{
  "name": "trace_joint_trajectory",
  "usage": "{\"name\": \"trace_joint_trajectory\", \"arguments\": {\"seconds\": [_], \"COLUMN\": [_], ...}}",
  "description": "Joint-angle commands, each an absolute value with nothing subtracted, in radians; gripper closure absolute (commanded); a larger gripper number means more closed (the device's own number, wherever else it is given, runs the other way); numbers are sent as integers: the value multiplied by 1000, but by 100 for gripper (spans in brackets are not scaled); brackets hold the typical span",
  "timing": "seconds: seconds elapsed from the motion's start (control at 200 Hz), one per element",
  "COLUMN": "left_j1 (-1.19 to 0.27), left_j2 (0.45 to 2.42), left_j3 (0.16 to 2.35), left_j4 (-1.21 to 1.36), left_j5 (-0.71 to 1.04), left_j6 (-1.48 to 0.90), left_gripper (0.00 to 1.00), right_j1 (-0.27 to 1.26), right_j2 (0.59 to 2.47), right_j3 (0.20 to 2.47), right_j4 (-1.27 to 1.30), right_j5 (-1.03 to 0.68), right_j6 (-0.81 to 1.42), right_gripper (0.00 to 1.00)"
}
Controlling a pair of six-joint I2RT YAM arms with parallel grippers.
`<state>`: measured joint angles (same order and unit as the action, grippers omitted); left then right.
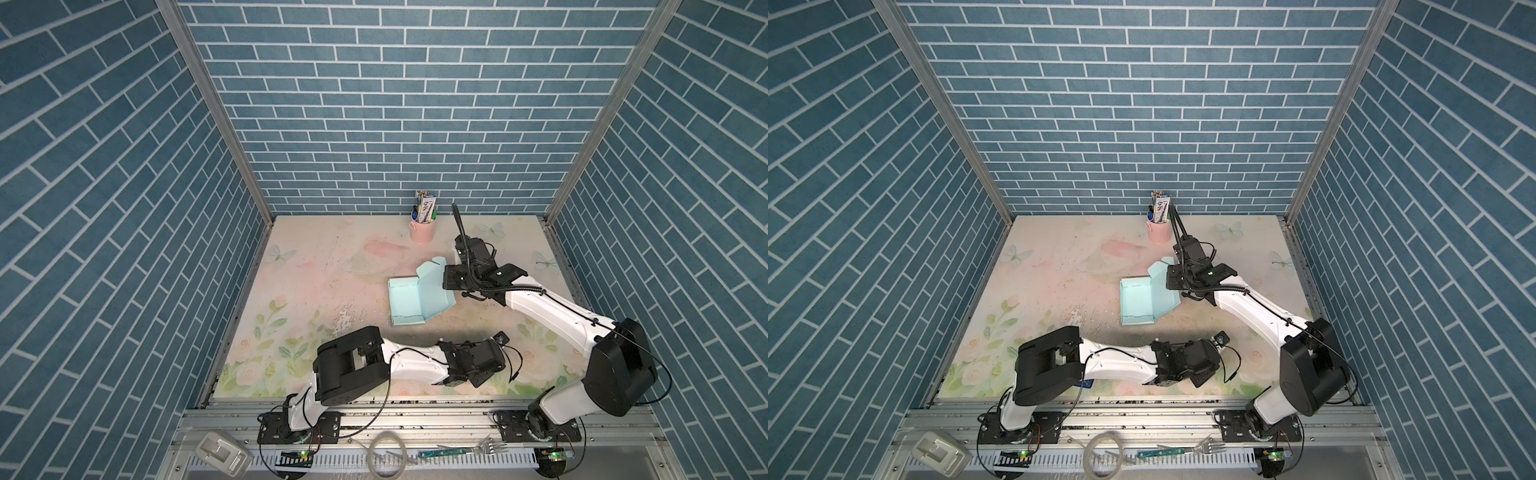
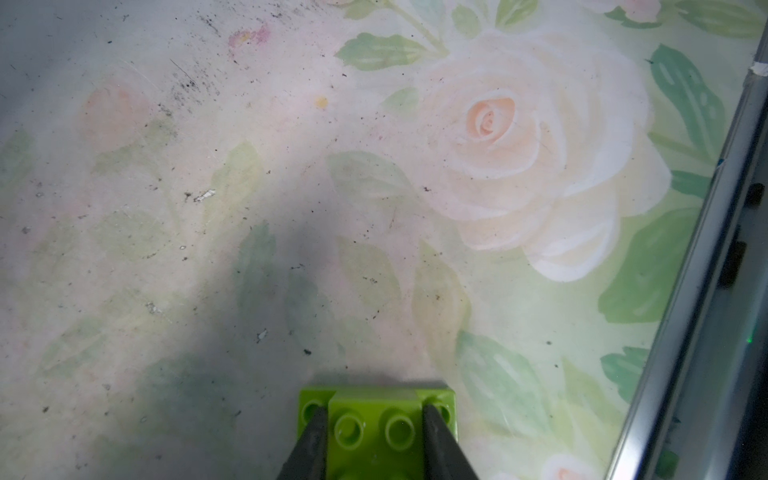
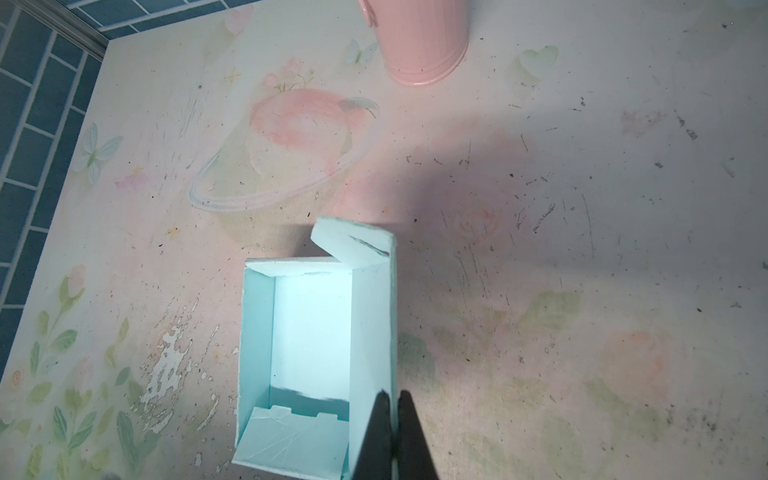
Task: Fold the paper box
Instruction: 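Grasp the lime-green brick with the left gripper and lift it, then carry the brick with the left gripper over the box and drop it inside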
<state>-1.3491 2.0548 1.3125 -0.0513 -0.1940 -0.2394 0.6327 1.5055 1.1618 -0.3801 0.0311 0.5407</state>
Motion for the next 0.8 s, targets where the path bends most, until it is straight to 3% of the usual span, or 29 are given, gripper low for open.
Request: {"name": "trace_joint_trajectory", "arguments": {"seconds": [0.0,0.795], "left_j1": [-1356,-1417], "left_j2": [2011,1519], "left_j3": [1294,976], "left_j4": [-58,-216], "left_j5": [-211,-362], "left_j6": [-243,-278], "left_gripper": [72,68], "right_j1": [627,603], "right_j2": [1476,1483], "right_j3": [1149,1110], "right_j4": [-374,-355], "right_j5": [44,40], "right_j6": [518,517], "right_gripper": [100,100]}}
